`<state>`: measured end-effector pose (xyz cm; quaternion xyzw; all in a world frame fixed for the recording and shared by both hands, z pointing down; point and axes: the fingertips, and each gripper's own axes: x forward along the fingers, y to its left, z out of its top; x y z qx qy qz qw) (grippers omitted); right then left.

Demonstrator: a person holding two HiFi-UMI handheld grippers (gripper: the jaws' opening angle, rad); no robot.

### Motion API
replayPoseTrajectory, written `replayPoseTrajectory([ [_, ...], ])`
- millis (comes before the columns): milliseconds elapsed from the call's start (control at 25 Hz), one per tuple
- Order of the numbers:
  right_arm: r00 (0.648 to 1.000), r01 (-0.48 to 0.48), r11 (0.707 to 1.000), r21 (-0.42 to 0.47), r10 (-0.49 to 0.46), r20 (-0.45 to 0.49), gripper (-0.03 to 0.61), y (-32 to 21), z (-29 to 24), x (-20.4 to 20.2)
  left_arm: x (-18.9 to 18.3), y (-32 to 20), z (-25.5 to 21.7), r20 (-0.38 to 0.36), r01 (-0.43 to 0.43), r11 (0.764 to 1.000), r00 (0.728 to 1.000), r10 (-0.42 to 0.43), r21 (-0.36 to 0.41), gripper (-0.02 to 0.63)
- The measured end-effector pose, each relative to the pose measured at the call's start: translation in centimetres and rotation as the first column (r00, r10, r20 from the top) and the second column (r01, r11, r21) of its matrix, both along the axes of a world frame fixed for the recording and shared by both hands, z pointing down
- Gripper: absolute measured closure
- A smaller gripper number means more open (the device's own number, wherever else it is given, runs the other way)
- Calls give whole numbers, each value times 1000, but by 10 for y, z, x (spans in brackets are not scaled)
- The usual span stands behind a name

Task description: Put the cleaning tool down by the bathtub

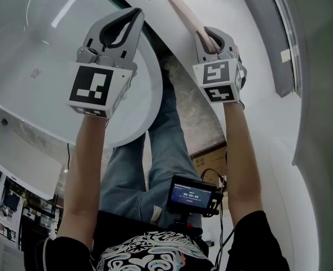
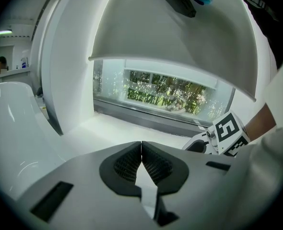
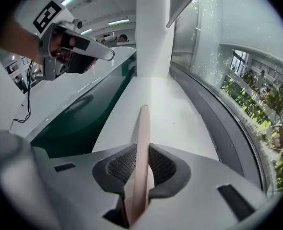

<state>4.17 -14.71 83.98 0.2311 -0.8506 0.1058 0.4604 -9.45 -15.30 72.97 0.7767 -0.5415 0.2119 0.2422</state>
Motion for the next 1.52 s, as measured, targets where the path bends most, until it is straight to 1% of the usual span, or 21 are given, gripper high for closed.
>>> replayPoseTrajectory([
  [120, 1000, -2, 1000, -1, 2, -6, 486, 1, 1, 0, -1, 2, 2, 6, 13, 1000, 1000, -13, -6, 597],
  [240, 1000, -9, 1000, -17, 8, -11, 486, 2, 0, 0, 1, 3, -1, -8, 11, 1000, 1000, -11, 11, 597],
  [320, 1000, -15, 1000, -18, 15, -12, 486, 1, -2, 0, 0, 6, -1, -5, 13, 1000, 1000, -13, 6, 597],
  [480, 1000, -30, 999, -26, 30, -4, 485, 1, -9, 4, 1, 7, -5, -8, 21, 1000, 1000, -21, 16, 597],
  [800, 998, -57, 998, -31, 58, 14, 485, 8, -19, 6, 5, 17, -11, -13, 11, 1000, 1000, -11, 28, 597],
  [1000, 998, -67, 998, -20, 67, -2, 485, 13, -21, 9, 1, 26, -12, -6, 2, 1000, 1000, -2, 11, 597],
  [1280, 997, -77, 997, -27, 77, 2, 485, 15, -26, 10, -3, 27, -14, -14, 12, 1000, 1000, -12, 9, 597],
  [1520, 997, -80, 997, 10, 80, 11, 486, 10, -36, 9, 1, 23, -16, -20, 7, 1000, 1000, -7, 11, 597],
])
